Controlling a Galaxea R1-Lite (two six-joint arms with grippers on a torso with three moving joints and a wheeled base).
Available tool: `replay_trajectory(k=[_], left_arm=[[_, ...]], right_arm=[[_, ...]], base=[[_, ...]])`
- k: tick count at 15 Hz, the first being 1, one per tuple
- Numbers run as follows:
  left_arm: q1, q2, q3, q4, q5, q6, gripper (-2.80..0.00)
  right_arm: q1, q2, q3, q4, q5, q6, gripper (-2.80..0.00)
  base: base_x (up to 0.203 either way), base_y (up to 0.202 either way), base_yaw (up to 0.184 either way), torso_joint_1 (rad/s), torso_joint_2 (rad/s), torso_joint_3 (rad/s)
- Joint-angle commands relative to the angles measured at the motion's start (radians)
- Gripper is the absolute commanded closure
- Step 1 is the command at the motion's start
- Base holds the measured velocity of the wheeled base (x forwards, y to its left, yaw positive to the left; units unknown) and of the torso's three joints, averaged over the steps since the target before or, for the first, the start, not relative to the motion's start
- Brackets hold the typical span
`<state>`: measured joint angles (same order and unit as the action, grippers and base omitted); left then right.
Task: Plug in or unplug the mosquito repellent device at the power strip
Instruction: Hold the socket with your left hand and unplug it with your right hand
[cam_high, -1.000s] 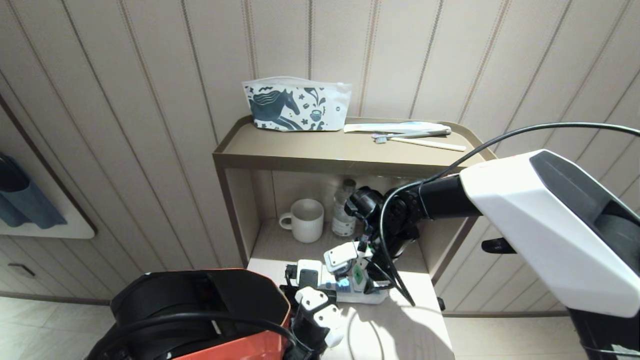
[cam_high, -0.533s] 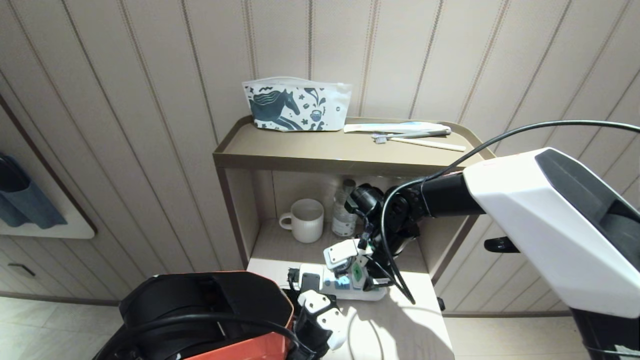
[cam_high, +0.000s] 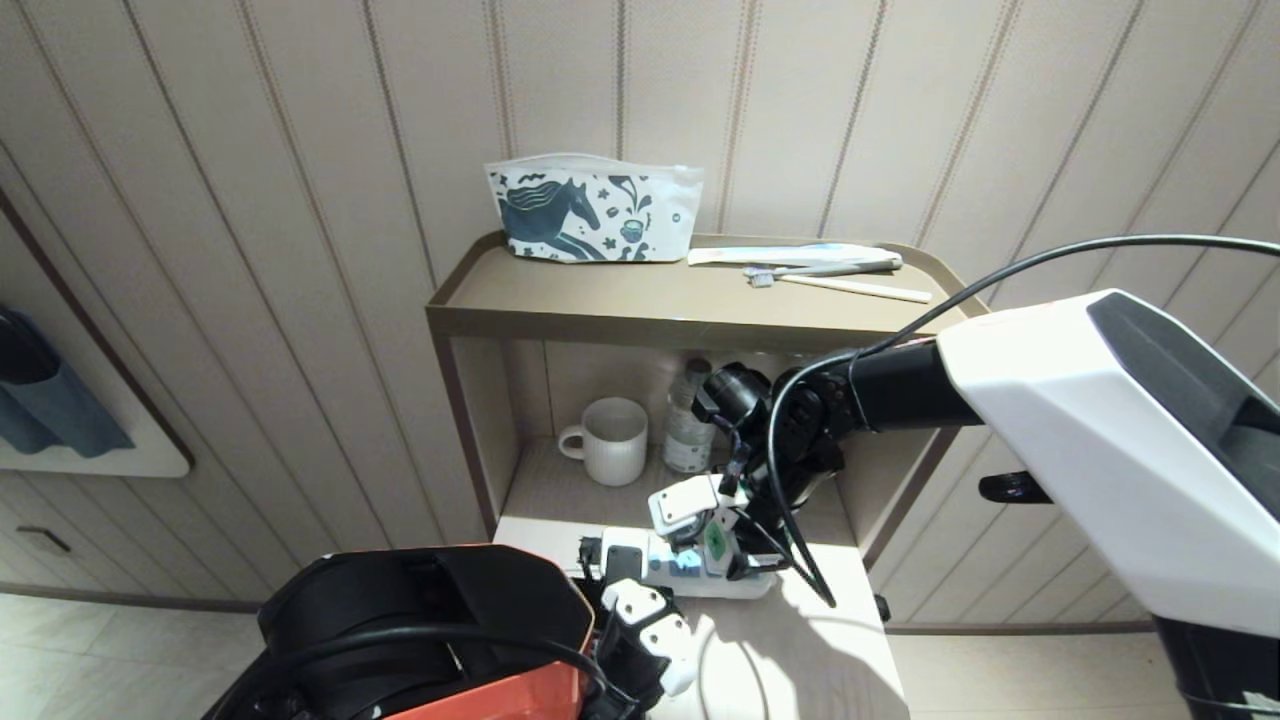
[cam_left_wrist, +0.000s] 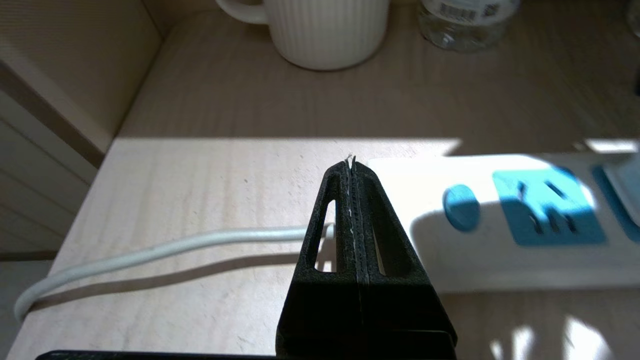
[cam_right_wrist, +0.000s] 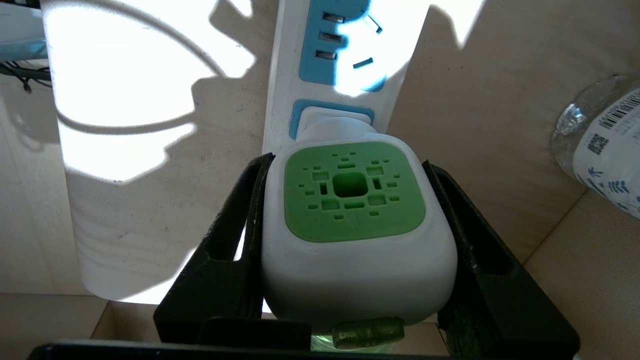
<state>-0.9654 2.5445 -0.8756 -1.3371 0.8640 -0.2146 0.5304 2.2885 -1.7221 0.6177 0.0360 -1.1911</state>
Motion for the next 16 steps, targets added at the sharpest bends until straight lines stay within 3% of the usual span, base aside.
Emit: replay_trajectory(k=[1,4,12,14,16], left_arm=[[0.01,0.0,-0.025,-0.004,0.02,-0.006,0.0],[0.011,-0.017,-0.039,-0.004,0.024,-0.05,0.0],[0.01,-0.038,-0.011,-0.005,-0.003,-0.069,0.0],[0.012,-0.115,0.055,-0.01,-0.064,-0.07,0.0],[0.014,-0.223,0.213,-0.018,-0.181,-0.072,0.0]], right_arm=[[0.0,-0.009,0.003,0.004,0.001,-0.007,0.0],[-0.001,-0.009,0.012,0.002,0.001,-0.007,0.0],[-0.003,-0.004,0.012,0.001,0.005,-0.007,0.0],[-0.007,-0.007,0.013,0.001,0.01,-0.007,0.0],[-0.012,-0.009,0.016,0.001,0.009,-0.009,0.0]], base=[[0.0,0.0,0.0,0.0,0.0,0.0],[0.0,0.0,0.0,0.0,0.0,0.0],[0.0,0.0,0.0,0.0,0.0,0.0],[0.0,0.0,0.0,0.0,0.0,0.0],[0.0,0.0,0.0,0.0,0.0,0.0]])
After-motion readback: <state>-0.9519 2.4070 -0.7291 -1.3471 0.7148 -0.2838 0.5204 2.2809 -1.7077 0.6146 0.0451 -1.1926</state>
